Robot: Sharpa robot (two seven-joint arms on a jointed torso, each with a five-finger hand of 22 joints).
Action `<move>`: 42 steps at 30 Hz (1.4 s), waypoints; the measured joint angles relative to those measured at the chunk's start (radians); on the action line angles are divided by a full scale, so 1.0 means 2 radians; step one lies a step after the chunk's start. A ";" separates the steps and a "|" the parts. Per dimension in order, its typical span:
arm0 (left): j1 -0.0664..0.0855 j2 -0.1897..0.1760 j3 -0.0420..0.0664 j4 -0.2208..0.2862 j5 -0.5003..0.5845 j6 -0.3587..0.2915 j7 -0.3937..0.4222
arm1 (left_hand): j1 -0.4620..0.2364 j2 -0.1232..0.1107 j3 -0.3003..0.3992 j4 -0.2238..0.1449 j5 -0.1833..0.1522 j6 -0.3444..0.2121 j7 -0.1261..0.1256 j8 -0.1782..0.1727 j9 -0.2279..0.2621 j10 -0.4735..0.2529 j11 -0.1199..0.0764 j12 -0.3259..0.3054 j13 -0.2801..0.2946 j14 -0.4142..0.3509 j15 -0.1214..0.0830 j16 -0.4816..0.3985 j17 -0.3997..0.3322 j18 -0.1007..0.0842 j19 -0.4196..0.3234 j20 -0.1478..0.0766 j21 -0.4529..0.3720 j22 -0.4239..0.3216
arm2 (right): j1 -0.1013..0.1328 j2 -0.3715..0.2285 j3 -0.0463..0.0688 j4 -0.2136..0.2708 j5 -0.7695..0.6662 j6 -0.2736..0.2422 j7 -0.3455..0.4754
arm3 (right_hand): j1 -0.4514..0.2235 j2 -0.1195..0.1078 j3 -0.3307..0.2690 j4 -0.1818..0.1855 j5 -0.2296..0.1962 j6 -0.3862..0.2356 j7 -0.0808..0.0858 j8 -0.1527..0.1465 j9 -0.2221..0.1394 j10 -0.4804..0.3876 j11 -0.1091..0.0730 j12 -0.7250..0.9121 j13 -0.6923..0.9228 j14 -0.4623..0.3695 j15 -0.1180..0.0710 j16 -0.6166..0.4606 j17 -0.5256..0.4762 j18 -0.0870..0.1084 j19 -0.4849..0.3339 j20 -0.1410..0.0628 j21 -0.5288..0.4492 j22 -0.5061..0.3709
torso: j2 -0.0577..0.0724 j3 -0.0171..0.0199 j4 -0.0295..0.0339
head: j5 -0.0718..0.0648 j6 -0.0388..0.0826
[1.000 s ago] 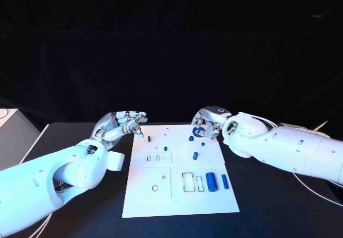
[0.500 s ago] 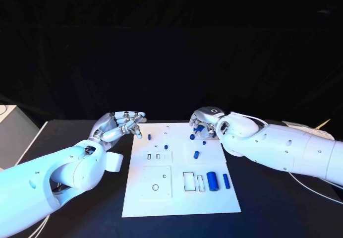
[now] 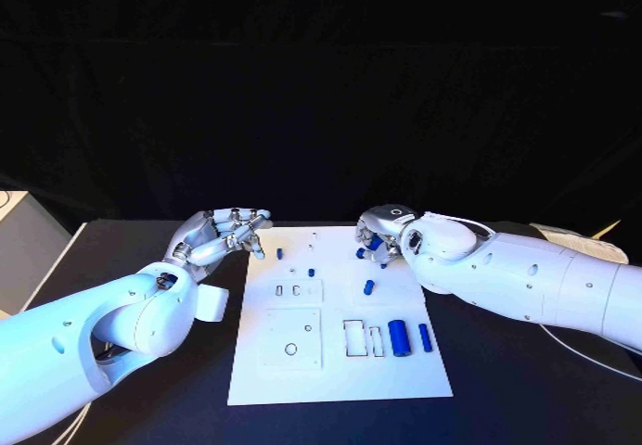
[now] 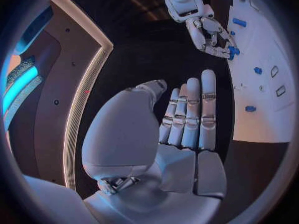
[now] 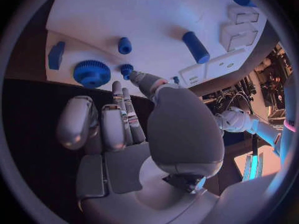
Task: Assemble the parts on the task board
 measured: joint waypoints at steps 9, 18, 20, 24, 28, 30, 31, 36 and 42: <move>0.000 -0.001 0.001 0.000 0.000 0.000 -0.001 | -0.002 -0.002 0.000 0.000 0.000 -0.002 0.002 0.000 0.000 0.000 0.000 0.000 0.000 0.000 0.000 0.001 0.000 0.000 0.000 0.000 0.001 0.001 | -0.001 0.001 0.000 -0.001 -0.005 0.009 -0.004 | -0.001 0.001 0.000 0.000 0.000 0.000 0.000 0.001 0.002 -0.002 0.002 0.000 0.001 0.000 0.000 0.002 0.001 0.000 0.000 0.000 0.000 0.000 | 0.003 0.0000 -0.0002 | 0.001 0.002; 0.000 -0.001 0.001 0.000 -0.001 0.000 -0.002 | -0.002 -0.002 0.000 0.000 0.000 -0.002 0.002 0.000 0.000 -0.002 0.002 0.000 0.000 0.000 0.000 0.001 0.000 0.000 0.000 0.000 0.001 0.002 | -0.001 0.006 0.000 -0.004 -0.007 0.010 -0.005 | -0.003 0.003 0.000 0.000 0.000 0.003 0.000 0.004 0.005 -0.002 0.002 0.000 0.002 0.000 0.000 0.004 0.001 0.000 0.002 0.002 0.000 0.003 | 0.006 -0.0001 0.0003 | 0.002 0.004; 0.000 -0.001 0.001 0.000 -0.001 0.000 -0.002 | -0.002 -0.002 0.000 0.000 0.000 -0.002 0.002 0.000 0.000 -0.002 0.002 0.000 0.000 0.000 0.000 0.001 0.000 0.000 0.000 0.000 0.001 0.002 | -0.001 0.007 0.000 -0.004 -0.008 0.010 -0.005 | -0.005 0.005 0.000 0.000 0.000 0.005 -0.001 0.004 0.006 -0.002 0.002 0.000 0.003 0.000 0.000 0.004 0.001 0.000 0.002 0.002 0.000 0.004 | 0.006 0.0000 0.0003 | 0.002 0.004; 0.000 -0.001 0.001 0.000 -0.001 0.000 -0.002 | -0.002 -0.002 0.000 0.000 0.000 -0.002 0.002 0.000 0.000 -0.002 0.002 0.000 0.000 0.000 0.000 0.001 0.000 0.000 0.000 0.000 0.003 0.002 | -0.002 0.007 0.000 -0.004 -0.008 0.010 -0.005 | -0.001 0.010 0.002 0.002 0.000 0.010 0.000 0.008 0.009 0.002 0.001 0.000 0.005 0.000 0.000 0.006 0.001 0.000 0.002 0.002 0.000 0.006 | 0.007 -0.0001 0.0002 | 0.003 0.005; 0.000 -0.002 0.001 0.000 -0.001 0.000 -0.003 | -0.002 -0.002 0.000 0.000 0.000 -0.002 0.002 0.000 0.000 -0.002 0.002 0.000 0.000 0.000 0.000 0.001 0.000 0.000 0.000 0.000 0.005 0.003 | -0.002 0.007 0.000 -0.004 -0.008 0.010 -0.005 | 0.001 0.016 0.004 0.003 0.000 0.014 -0.001 0.011 0.012 0.007 0.000 0.000 0.006 0.000 0.000 0.008 0.003 0.000 0.002 0.002 0.003 0.010 | 0.008 -0.0001 0.0001 | 0.003 0.005; 0.000 -0.002 0.001 0.000 -0.001 0.000 -0.003 | -0.002 -0.002 0.000 0.000 0.000 -0.002 0.002 0.000 0.001 -0.002 0.002 0.000 0.000 0.000 0.000 0.001 0.000 0.000 0.000 0.000 0.005 0.003 | -0.002 0.008 0.000 -0.004 -0.008 0.010 -0.005 | 0.005 0.020 0.009 0.001 0.000 0.018 -0.004 0.015 0.015 0.013 -0.001 0.000 0.007 0.000 0.000 0.009 0.004 0.000 0.002 0.002 0.006 0.013 | 0.008 0.0000 0.0001 | 0.003 0.005; 0.000 -0.002 0.001 0.000 -0.001 0.000 -0.003 | -0.002 -0.002 0.000 0.000 0.000 -0.002 0.002 0.000 0.001 -0.002 0.002 0.000 0.000 0.000 0.000 0.001 0.000 0.000 0.000 0.000 0.005 0.003 | -0.002 0.008 0.000 -0.004 -0.008 0.010 -0.005 | 0.007 0.022 0.012 -0.001 -0.004 0.020 -0.004 0.015 0.017 0.015 -0.003 0.000 0.008 0.000 0.000 0.011 0.005 0.000 0.002 0.002 0.009 0.014 | 0.008 -0.0001 0.0000 | 0.003 0.005; 0.000 -0.002 0.001 -0.001 -0.001 0.000 -0.004 | -0.002 -0.002 0.001 -0.001 0.000 -0.002 0.002 0.000 0.001 -0.002 0.002 0.000 0.000 0.000 0.000 0.001 0.000 0.000 -0.001 0.001 0.006 0.004 | -0.001 0.008 0.001 -0.004 -0.008 0.009 -0.005 | 0.013 0.028 0.024 -0.010 -0.012 0.031 -0.006 0.024 0.024 0.030 -0.005 0.002 0.011 0.002 -0.002 0.014 0.007 0.000 0.002 0.002 0.014 0.023 | 0.009 0.0000 -0.0001 | 0.003 0.005; 0.000 -0.002 0.002 -0.001 -0.001 0.001 -0.005 | -0.002 -0.002 0.001 -0.001 0.000 -0.002 0.002 0.000 0.002 -0.002 0.002 0.000 0.000 0.000 0.000 0.003 0.000 0.000 -0.002 0.002 0.007 0.005 | -0.001 0.008 0.001 -0.003 -0.009 0.001 -0.005 | 0.020 0.035 0.034 -0.022 -0.014 0.037 -0.010 0.031 0.037 0.034 -0.004 0.003 0.014 0.001 -0.005 0.014 0.007 0.000 0.000 0.000 0.016 0.027 | 0.010 -0.0001 0.0000 | 0.003 0.006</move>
